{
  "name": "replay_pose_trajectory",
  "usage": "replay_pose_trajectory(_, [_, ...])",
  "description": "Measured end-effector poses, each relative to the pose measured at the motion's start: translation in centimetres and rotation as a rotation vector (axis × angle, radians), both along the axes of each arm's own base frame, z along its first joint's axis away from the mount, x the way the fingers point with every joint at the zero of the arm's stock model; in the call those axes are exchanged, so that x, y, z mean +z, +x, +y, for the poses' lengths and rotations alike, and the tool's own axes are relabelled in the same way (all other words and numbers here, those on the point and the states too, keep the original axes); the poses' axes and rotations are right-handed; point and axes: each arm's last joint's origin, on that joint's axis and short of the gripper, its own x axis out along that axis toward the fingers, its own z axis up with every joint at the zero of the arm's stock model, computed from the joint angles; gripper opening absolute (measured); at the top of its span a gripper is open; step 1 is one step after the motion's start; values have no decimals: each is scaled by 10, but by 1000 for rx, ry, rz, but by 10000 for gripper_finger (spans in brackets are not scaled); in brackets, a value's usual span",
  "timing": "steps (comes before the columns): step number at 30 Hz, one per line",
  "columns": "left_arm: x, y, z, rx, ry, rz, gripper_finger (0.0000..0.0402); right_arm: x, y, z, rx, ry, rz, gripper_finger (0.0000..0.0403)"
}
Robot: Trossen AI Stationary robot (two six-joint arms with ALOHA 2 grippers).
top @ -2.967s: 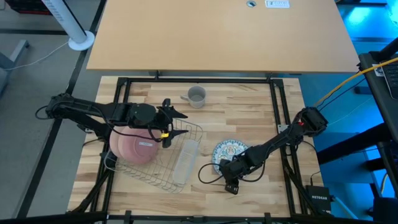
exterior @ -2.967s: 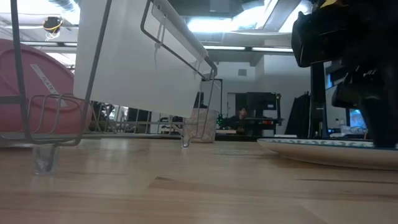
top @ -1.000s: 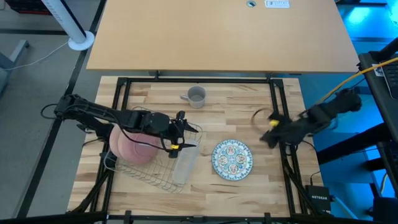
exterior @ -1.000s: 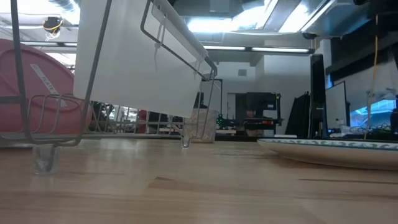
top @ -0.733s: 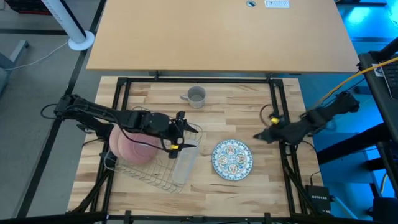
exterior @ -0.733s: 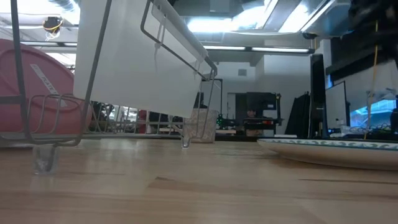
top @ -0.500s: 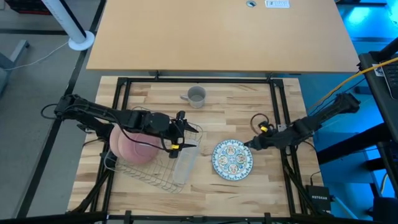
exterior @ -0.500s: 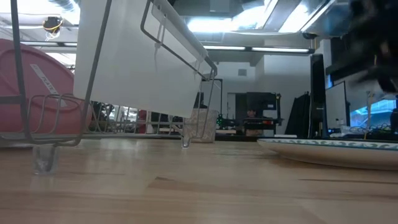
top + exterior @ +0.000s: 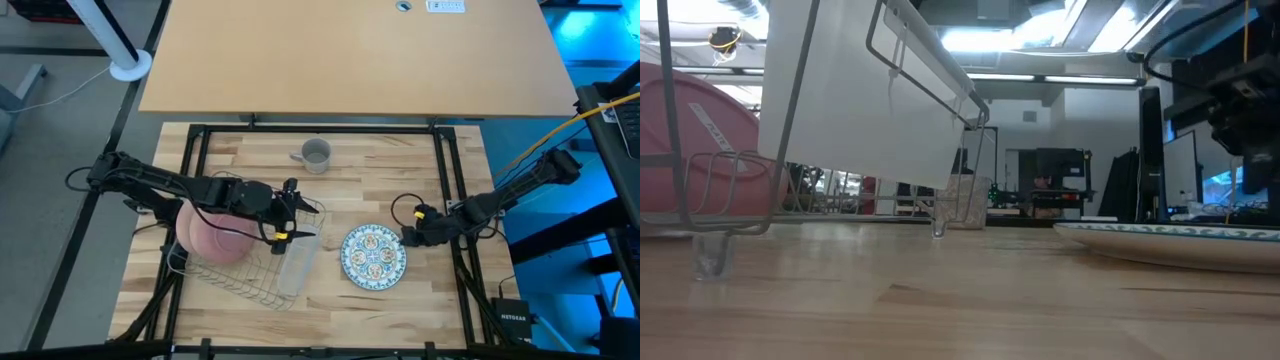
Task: Sort dishes
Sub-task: Put the white-blue plate in the dish rack
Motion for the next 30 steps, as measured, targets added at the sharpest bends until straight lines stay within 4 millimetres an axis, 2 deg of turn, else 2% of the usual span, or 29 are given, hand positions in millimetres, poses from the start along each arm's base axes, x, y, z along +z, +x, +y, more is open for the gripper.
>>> replay_pose_trajectory(14, [0,0,0,0,0,1,260,-13,7,5,8,7,106,179])
replay_pose_trajectory(20, [0,0,0,0,0,1,260,-15,15,9,10,19,82,179])
replay_pose_trajectory(25, [0,0,0,-1,0,1,260,-25,16,10,10,15,94,179])
replay_pose_trajectory(30, [0,0,0,-1,0,3,260,-31,19,12,12,50,24,179])
